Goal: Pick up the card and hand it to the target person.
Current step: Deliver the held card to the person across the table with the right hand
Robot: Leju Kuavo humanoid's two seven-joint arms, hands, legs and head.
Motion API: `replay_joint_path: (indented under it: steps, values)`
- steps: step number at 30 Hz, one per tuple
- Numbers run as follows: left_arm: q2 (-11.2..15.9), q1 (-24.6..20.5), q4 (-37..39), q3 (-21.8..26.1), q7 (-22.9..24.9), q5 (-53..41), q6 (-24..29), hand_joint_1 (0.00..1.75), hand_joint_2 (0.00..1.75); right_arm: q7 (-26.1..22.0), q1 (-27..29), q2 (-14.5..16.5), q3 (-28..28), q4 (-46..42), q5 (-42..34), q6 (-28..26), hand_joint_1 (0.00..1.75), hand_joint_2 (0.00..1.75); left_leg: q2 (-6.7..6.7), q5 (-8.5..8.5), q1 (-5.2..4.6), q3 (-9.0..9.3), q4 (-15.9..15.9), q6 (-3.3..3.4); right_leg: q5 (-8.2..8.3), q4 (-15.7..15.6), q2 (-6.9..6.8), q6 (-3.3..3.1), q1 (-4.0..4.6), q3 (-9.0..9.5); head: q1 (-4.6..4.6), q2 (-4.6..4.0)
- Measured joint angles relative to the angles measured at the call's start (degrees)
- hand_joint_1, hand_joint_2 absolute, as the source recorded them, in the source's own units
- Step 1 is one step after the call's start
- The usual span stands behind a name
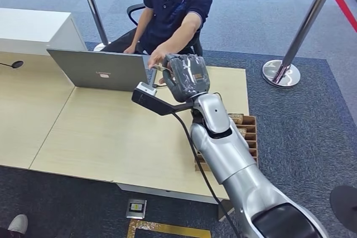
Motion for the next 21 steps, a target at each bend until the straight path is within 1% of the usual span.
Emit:
replay_joint_path:
  steps: [3, 4, 7, 8, 11, 14, 17, 21]
  values:
    - [0.0, 0.0, 0.0, -0.1, 0.0, -0.3, -0.1, 0.00, 0.00, 0.3, -0.7, 0.0, 0.0, 1.5, 0.1, -0.4, 1.75, 1.75, 0.00, 0.00, 0.00, 0.00, 0.0, 0.00, 0.01, 0.0, 0.00, 0.01, 0.00, 0.00, 0.00, 0.00]
    - [0.0, 0.0, 0.0, -0.1, -0.1, -0.3, -0.2, 0.00, 0.00, 0.3, -0.9, 0.0, 0.0, 1.9, 0.1, -0.6, 1.52, 1.75, 0.00, 0.01, 0.00, 0.00, 0.0, 0.00, 0.02, 0.0, 0.00, 0.01, 0.00, -0.01, 0.00, 0.00]
    - [0.1, 0.0, 0.0, -0.2, -0.2, -0.4, -0.4, 0.00, 0.00, 0.2, -1.1, 0.0, -0.1, 2.7, -0.2, -1.5, 0.22, 1.75, 0.00, 0.01, 0.00, 0.00, 0.0, 0.00, 0.02, 0.0, 0.00, 0.01, 0.00, -0.02, 0.00, 0.00]
    - [0.1, 0.0, 0.0, -0.2, -0.2, -0.4, -0.4, 0.00, 0.00, 0.1, -1.1, 0.0, -0.2, 2.7, -0.7, -2.2, 0.00, 1.75, 0.00, 0.01, 0.00, 0.00, 0.0, 0.00, 0.02, 0.0, 0.00, 0.01, 0.00, -0.02, 0.00, 0.00]
    - [0.1, 0.0, 0.0, -0.2, -0.2, -0.2, -0.4, 0.00, 0.00, -1.8, -0.5, 0.0, -1.4, 2.1, -3.8, -4.8, 0.00, 1.75, 0.00, 0.01, 0.00, -0.01, 0.0, 0.00, 0.02, 0.0, 0.00, 0.01, 0.00, -0.03, -0.01, 0.00]
    - [0.1, 0.0, 0.0, -0.2, 0.0, 0.4, -0.4, 0.00, 0.00, -5.3, 2.7, -0.2, -4.0, -2.0, -8.0, -6.0, 0.00, 1.75, 0.00, 0.01, 0.00, -0.02, 0.0, 0.00, 0.02, 0.0, 0.00, 0.01, 0.00, -0.04, 0.00, 0.00]
    - [0.1, 0.1, 0.0, -0.2, 0.5, 1.2, -0.1, 0.00, 0.00, -7.5, 9.6, -0.7, -6.6, -11.3, -11.0, -5.5, 0.00, 1.75, -0.04, 0.00, 0.01, -0.05, 0.0, 0.01, 0.01, -0.1, 0.00, 0.02, 0.01, -0.04, 0.00, 0.00]
    - [-0.1, 0.4, 0.1, -0.1, 0.8, 1.6, 0.1, 0.00, 0.00, -7.4, 22.3, -2.9, -8.3, -29.4, -12.9, -5.0, 0.00, 1.75, -0.06, -0.04, 0.01, -0.14, 0.0, 0.05, 0.00, -0.2, 0.00, 0.04, 0.01, -0.10, 0.00, 0.00]
